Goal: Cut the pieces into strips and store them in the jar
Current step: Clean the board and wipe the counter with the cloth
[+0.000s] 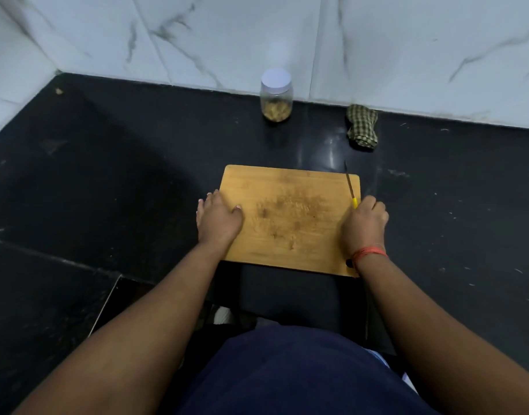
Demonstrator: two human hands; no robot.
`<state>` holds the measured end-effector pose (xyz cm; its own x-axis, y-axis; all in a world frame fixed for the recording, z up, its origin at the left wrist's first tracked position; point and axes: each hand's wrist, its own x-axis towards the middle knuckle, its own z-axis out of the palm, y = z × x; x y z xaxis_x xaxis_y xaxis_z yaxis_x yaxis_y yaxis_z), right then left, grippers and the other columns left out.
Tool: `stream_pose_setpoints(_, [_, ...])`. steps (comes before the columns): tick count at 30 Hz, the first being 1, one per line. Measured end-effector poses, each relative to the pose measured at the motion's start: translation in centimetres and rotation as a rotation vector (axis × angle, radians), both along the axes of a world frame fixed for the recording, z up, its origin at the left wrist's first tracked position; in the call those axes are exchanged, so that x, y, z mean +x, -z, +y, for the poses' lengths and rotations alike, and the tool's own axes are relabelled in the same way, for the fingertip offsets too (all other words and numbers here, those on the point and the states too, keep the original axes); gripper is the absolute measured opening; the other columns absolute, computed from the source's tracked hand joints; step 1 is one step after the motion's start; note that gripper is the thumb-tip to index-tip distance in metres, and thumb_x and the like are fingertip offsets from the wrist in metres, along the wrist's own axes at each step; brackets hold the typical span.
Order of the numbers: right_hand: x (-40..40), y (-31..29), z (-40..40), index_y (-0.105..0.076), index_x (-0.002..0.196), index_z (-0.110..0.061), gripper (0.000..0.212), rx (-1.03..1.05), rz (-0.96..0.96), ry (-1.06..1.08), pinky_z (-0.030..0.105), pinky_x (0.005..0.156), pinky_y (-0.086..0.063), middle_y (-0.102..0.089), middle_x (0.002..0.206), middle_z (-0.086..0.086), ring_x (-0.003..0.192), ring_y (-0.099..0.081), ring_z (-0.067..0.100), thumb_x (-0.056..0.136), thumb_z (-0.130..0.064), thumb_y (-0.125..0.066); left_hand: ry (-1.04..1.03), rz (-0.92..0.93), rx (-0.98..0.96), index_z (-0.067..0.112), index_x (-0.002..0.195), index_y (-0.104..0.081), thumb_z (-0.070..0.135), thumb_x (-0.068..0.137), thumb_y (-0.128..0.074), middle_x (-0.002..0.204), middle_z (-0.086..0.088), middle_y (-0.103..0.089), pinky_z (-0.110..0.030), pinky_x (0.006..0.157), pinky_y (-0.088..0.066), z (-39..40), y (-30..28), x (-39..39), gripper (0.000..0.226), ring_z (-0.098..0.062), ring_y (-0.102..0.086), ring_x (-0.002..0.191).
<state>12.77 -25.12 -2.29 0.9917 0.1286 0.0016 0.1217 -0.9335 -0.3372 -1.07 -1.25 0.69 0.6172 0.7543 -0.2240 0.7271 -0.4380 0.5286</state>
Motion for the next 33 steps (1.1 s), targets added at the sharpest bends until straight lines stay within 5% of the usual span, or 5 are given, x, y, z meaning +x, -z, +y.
stream_pose_setpoints(9, [-0.9,-1.6,0.4,-0.045,0.111,-0.001,0.022,0.119,0.003,0.092,0.048,0.091,-0.042,-0.045,0.121,0.024,0.11,-0.043,0.04,0.092,-0.001,-0.034,-0.256,-0.142,-0.305,0.017,0.152,-0.039,0.024,0.098,-0.052,0.145,-0.005,-0.05,-0.042,0.109,-0.041,1.9,-2.3,1.6,0.056,-0.027,-0.048,0.133])
stream_pose_setpoints(13, [-0.4,-2.0,-1.0,-0.044,0.112,0.001,0.028,0.189,0.045,0.114,0.046,0.094,-0.037,-0.046,0.121,0.025,0.111,-0.043,0.041,0.086,0.004,-0.034,-0.224,-0.248,-0.45,0.019,0.118,-0.065,0.018,0.097,-0.05,0.108,0.002,-0.068,-0.036,0.081,-0.052,2.0,-2.7,1.6,0.026,-0.021,-0.065,0.103])
stream_pose_setpoints(18, [-1.1,-3.1,-3.8,-0.043,0.116,-0.003,0.027,0.336,0.133,0.285,0.045,0.099,-0.035,-0.046,0.126,0.023,0.117,-0.041,0.039,0.09,-0.005,-0.037,0.011,-0.231,-0.553,0.029,0.131,-0.06,0.023,0.104,-0.042,0.115,0.006,-0.067,-0.041,0.087,-0.055,0.9,-2.7,2.6,0.032,-0.016,-0.065,0.103])
stream_pose_setpoints(27, [-7.0,-5.4,-11.7,-0.048,0.117,-0.003,0.024,0.336,0.026,0.545,0.045,0.101,-0.035,-0.047,0.125,0.022,0.118,-0.042,0.038,0.094,-0.008,-0.042,0.275,-0.263,-0.618,0.035,0.117,-0.058,0.019,0.106,-0.04,0.104,0.019,-0.061,-0.023,0.075,-0.047,-4.8,-3.1,4.9,0.027,-0.003,-0.059,0.097])
stream_pose_setpoints(33, [-14.4,-6.9,-16.8,-0.047,0.106,-0.002,0.014,0.255,-0.088,0.67,0.045,0.094,-0.037,-0.048,0.117,0.022,0.107,-0.046,0.037,0.092,-0.003,-0.042,0.372,-0.246,-0.707,0.027,0.125,-0.059,0.019,0.105,-0.042,0.112,0.014,-0.064,-0.032,0.088,-0.052,-10.0,-1.7,3.7,0.027,-0.008,-0.062,0.104])
